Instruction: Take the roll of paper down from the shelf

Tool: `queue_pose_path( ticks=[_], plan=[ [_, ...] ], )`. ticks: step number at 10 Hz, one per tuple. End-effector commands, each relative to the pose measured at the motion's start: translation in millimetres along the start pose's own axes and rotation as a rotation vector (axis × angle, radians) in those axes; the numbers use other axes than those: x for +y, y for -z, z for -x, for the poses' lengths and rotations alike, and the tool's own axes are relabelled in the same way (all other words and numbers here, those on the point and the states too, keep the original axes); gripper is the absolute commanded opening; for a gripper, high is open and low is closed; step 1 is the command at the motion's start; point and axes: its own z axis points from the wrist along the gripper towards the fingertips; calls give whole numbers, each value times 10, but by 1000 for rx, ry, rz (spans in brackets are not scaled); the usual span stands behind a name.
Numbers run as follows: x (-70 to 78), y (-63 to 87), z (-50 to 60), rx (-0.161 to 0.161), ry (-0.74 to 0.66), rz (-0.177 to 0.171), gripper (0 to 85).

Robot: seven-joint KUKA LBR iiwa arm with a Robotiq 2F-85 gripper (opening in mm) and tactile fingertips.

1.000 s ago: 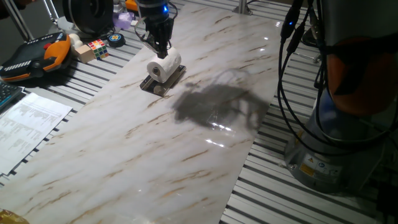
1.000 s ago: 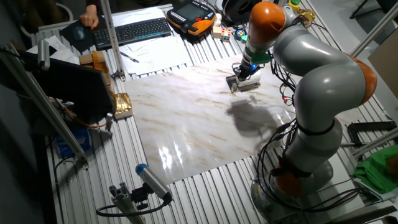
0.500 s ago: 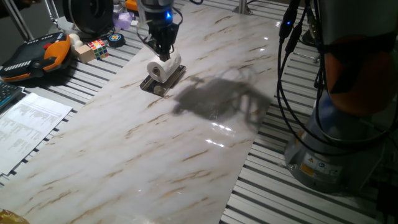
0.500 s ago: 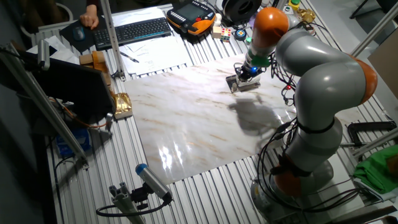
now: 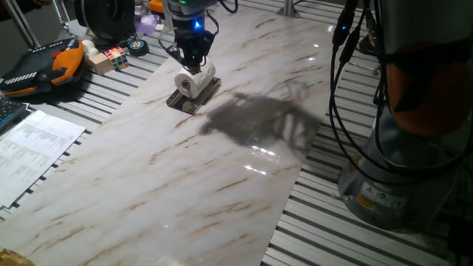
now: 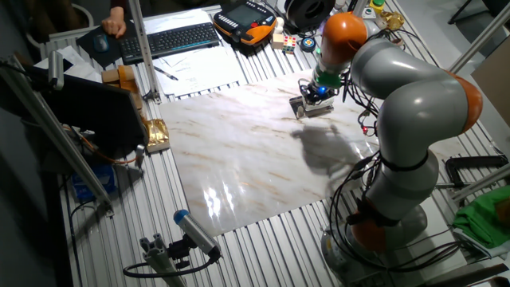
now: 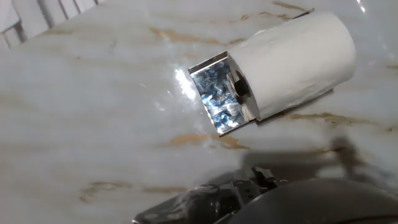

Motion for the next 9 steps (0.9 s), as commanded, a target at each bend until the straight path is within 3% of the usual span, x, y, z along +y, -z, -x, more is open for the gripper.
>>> queue_pose_path(
  ticks=[1, 3, 5, 7, 9],
  plan=[
    [5, 7, 11, -22, -642, -19, 7],
    [56, 14, 41, -27, -769, -31, 7],
    [-1, 34, 77, -48, -869, -36, 7],
    [-118, 67, 115, -25, -909, -51, 7],
    [-119, 46, 132, -26, -944, -81, 7]
  ],
)
